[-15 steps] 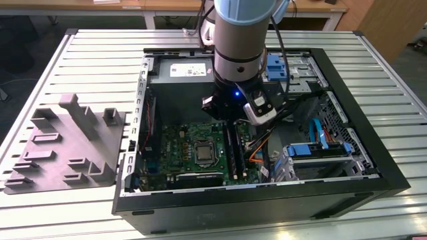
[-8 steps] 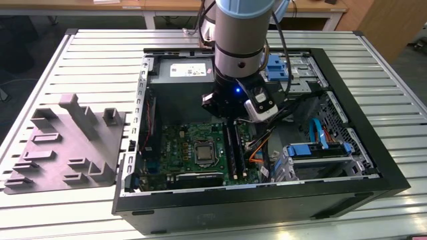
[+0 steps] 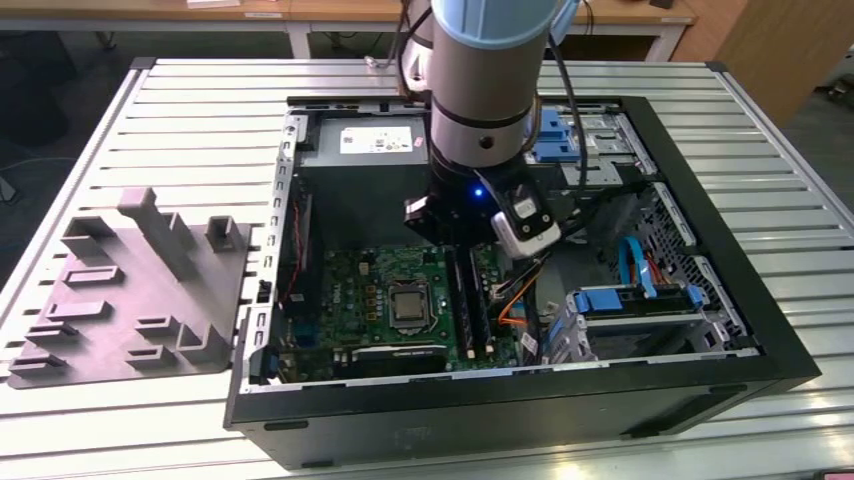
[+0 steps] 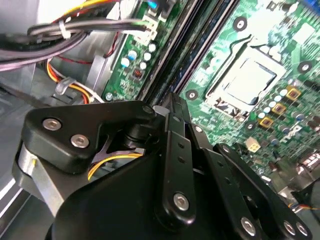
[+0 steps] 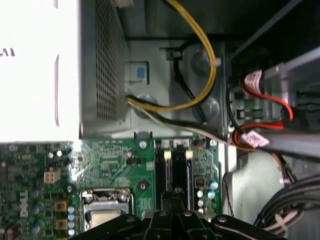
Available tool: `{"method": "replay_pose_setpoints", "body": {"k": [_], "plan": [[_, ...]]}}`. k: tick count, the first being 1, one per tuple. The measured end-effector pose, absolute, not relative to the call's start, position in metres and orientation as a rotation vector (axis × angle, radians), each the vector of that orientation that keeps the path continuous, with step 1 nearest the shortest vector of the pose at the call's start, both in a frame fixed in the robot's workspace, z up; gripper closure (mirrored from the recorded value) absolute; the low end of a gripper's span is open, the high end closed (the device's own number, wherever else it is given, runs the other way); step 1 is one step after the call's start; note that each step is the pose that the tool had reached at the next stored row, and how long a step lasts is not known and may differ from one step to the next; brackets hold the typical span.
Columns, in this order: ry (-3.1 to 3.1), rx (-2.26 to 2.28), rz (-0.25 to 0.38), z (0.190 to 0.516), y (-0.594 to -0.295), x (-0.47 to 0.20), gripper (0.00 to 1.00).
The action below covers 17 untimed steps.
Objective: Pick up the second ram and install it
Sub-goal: 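Press down the second ram until it locks into place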
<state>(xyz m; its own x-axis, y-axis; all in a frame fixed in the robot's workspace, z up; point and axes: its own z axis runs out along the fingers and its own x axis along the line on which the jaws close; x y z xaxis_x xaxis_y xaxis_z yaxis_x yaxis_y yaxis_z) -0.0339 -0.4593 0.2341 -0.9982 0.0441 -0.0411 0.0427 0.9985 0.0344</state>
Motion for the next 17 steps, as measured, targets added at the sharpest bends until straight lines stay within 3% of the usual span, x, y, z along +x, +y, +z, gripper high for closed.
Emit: {"method": "replay_pose_setpoints", "body": {"k": [17], "plan": [[3.099,0.067,0.052,0.234,-0.495,-0.034,0.9]]}}
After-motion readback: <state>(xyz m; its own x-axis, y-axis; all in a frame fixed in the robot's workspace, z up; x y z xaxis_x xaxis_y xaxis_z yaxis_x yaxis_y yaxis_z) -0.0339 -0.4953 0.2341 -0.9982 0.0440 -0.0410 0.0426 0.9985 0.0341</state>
